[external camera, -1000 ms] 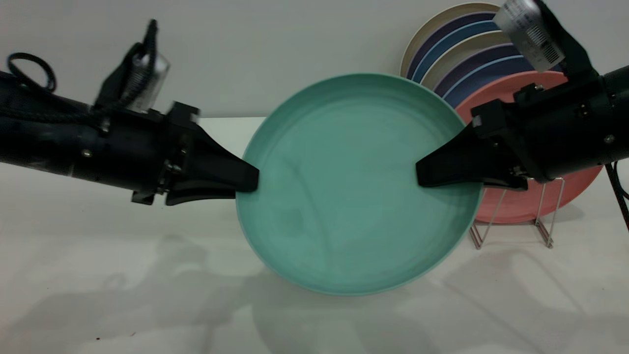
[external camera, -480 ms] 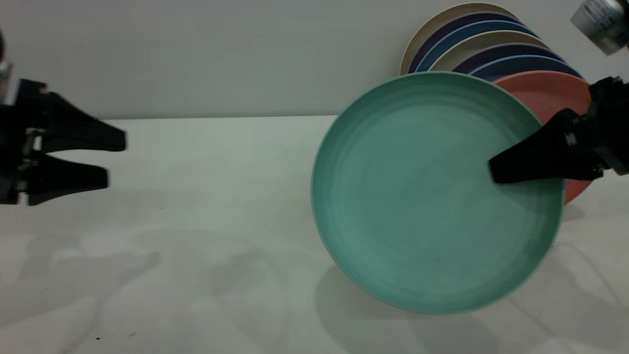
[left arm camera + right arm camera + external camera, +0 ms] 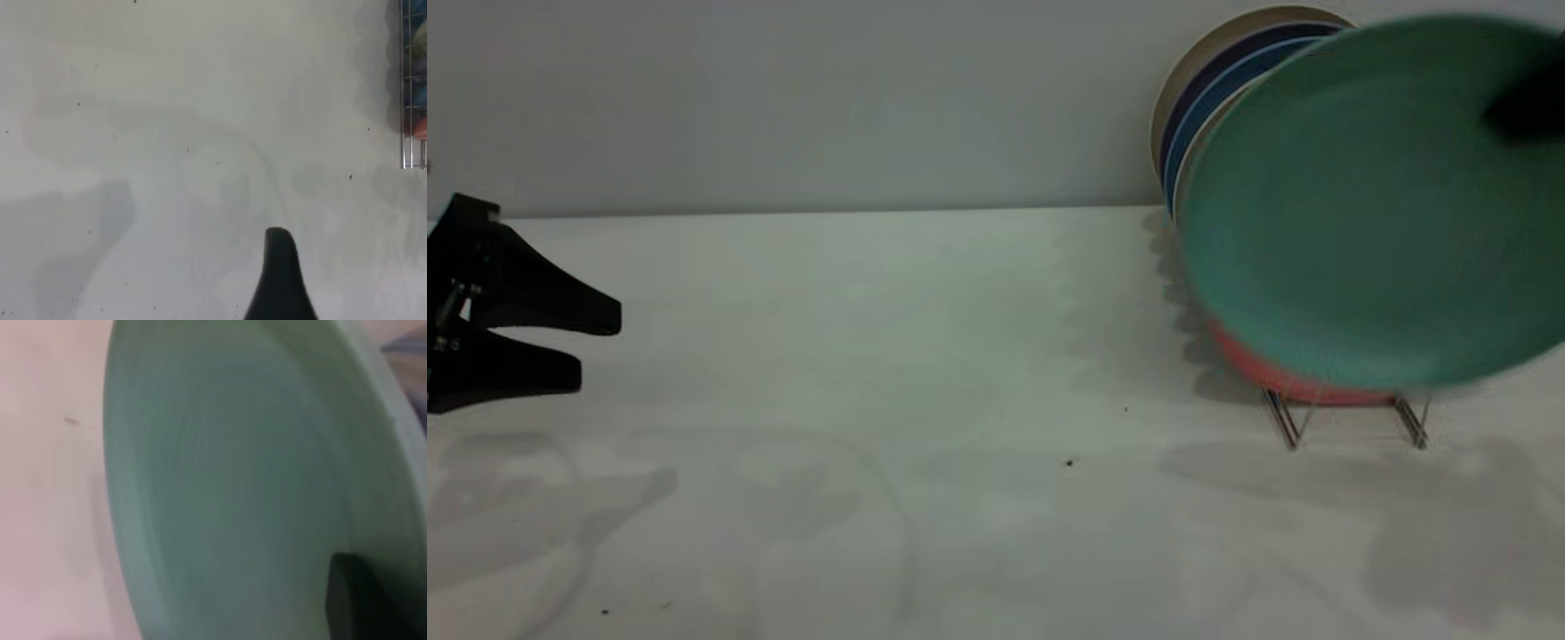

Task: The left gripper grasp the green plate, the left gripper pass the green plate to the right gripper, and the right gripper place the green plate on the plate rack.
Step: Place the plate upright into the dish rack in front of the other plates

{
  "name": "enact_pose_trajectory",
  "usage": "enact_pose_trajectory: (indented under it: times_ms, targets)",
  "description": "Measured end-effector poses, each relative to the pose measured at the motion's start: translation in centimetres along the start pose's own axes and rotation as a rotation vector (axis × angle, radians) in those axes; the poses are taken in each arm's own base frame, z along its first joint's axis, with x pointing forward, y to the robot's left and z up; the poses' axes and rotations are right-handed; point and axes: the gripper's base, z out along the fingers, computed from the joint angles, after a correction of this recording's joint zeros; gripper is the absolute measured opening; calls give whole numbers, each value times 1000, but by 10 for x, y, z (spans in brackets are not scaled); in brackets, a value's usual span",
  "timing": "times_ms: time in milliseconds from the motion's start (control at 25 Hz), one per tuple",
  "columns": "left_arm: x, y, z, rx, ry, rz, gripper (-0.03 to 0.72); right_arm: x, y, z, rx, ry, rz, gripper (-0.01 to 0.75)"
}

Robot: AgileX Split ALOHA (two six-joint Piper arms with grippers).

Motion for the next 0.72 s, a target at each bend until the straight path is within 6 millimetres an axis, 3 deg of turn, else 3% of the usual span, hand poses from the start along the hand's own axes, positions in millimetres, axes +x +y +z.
enact_pose_trajectory:
  times_ms: [320, 720]
  targets:
    - [0, 0, 0, 1, 2, -1, 583, -20, -33, -8, 10, 37, -194, 82]
    - [0, 0, 0, 2, 4, 0, 583, -35, -70, 12, -75, 54, -259, 82]
